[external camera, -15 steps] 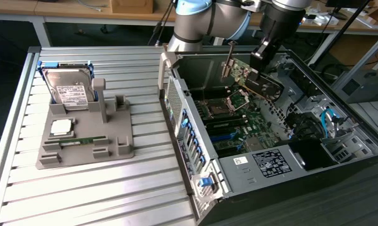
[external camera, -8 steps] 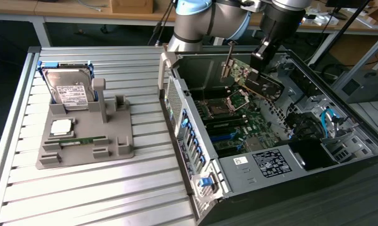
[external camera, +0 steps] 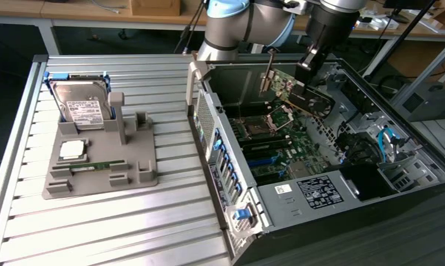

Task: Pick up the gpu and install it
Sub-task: 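Insert the gpu into the slot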

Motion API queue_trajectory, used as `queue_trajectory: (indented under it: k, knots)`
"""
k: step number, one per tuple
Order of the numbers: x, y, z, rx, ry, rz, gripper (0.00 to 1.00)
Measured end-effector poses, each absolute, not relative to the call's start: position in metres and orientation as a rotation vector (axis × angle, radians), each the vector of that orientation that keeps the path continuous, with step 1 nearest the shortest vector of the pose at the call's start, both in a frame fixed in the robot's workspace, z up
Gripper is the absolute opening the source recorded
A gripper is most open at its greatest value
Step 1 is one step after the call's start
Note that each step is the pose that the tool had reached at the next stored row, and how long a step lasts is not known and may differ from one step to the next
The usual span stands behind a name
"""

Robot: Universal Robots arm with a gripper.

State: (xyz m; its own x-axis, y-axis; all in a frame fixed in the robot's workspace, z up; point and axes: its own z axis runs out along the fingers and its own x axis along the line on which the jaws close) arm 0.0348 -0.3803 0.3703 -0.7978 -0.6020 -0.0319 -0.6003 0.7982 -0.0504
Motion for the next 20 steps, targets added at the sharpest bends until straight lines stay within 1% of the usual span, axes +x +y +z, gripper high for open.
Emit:
queue_trajectory:
  k: [20]
  knots:
    - [0.0348,-0.3803,0.3700,-1.106,2.889,-0.055,0.27]
